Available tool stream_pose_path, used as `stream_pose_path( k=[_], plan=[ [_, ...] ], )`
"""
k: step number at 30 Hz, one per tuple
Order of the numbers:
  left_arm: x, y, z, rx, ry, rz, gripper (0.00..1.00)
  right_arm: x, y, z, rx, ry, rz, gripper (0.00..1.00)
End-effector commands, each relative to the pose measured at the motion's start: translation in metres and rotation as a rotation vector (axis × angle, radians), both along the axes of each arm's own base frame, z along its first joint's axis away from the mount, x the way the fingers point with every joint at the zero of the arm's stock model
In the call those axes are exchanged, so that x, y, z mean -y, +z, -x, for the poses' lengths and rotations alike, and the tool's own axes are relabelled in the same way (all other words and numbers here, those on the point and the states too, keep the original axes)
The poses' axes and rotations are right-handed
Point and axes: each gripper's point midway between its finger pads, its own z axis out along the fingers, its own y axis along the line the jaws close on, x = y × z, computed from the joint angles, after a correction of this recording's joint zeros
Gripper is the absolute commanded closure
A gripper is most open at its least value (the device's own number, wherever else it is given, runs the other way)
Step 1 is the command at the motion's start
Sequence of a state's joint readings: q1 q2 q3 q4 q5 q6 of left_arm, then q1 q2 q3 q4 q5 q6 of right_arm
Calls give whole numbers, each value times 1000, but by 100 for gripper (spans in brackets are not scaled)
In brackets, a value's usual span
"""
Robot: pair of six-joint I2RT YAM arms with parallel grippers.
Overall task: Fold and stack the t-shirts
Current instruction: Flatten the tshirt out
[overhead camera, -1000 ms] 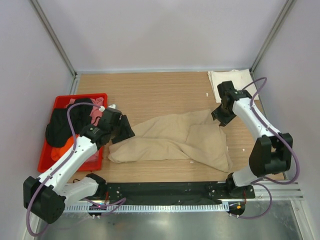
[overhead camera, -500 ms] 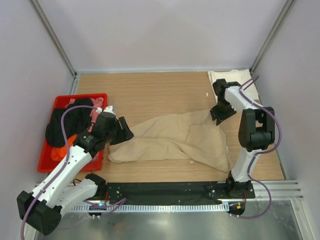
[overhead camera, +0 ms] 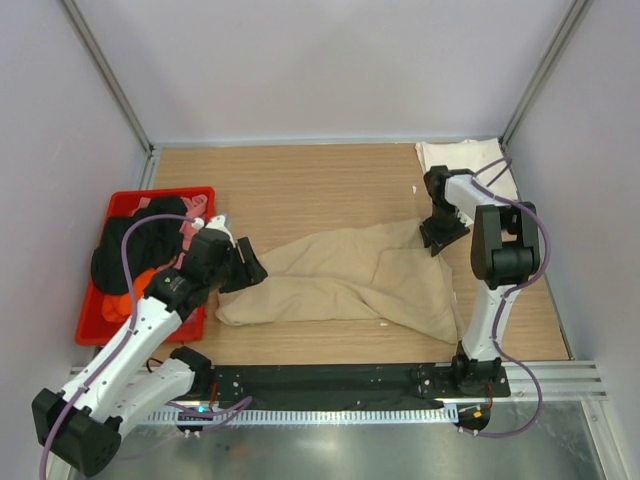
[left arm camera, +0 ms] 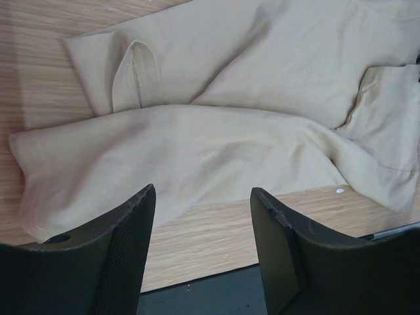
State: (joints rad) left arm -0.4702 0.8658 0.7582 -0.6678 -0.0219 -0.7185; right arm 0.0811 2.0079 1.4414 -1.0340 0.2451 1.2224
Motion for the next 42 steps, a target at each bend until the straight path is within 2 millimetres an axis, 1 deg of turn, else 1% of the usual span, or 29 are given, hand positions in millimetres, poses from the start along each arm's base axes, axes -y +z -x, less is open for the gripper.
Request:
stream_pose_path(
  k=[1,2,4,5,6,8,9,10,11,12,13,14,15,16,19,21,23,25,26,28,29,31,37,41,42],
  plan=[
    [3,7,-6,51,-23,8,39,10,-4,-7,11,-25,46,60],
    [3,7,-6,50,-22,6,39,13,-5,-6,9,-25,59,61],
    [3,5,-6,47,-19,2,39,17,-4,-5,2,-19,68,71],
    [2,4,-6,45,-17,-1,39,19,-1,-4,3,-16,80,78],
    [2,3,-7,46,-15,-3,39,21,3,-3,4,-8,90,92],
    [0,3,-10,50,-9,-14,39,28,13,-1,7,-5,118,99],
    [-1,2,-12,46,-7,-28,39,32,24,-2,24,5,127,99],
    [-4,2,-15,52,8,-47,39,35,29,-2,28,12,136,99],
    [-5,6,-19,62,12,-62,39,38,38,-3,39,20,148,99],
    [-8,6,-18,50,14,-80,39,40,45,-4,54,27,158,99],
    [-9,3,-21,37,21,-103,39,46,56,-4,79,41,181,99],
    [-10,3,-22,33,16,-115,39,48,61,-5,93,47,190,99],
    [-10,7,-24,39,15,-118,39,50,66,-4,102,51,197,99],
    [-9,5,-26,29,15,-125,39,54,73,-4,115,69,204,99],
    [-9,3,-31,27,19,-140,39,53,84,-13,159,124,192,99],
    [-6,2,-33,14,16,-138,39,51,82,-17,179,168,155,99],
    [-4,2,-33,6,11,-130,39,48,76,-16,177,178,122,99],
    [-5,1,-35,11,21,-129,39,49,69,-10,164,180,127,99],
    [-5,0,-35,9,25,-132,39,49,70,-14,184,184,131,99],
    [-5,-2,-35,1,24,-135,39,46,64,-14,183,227,114,98],
    [-5,-3,-34,-5,22,-134,39,44,61,-17,196,236,104,94],
    [-4,-4,-32,-11,16,-128,39,40,52,-15,177,250,85,90],
    [-7,-7,-27,-6,29,-123,39,40,21,-5,99,246,71,84],
    [-7,-8,-26,-13,22,-124,39,37,16,-5,106,245,56,75],
    [-6,-8,-26,-14,18,-122,39,37,17,-5,108,243,54,74]
  ],
)
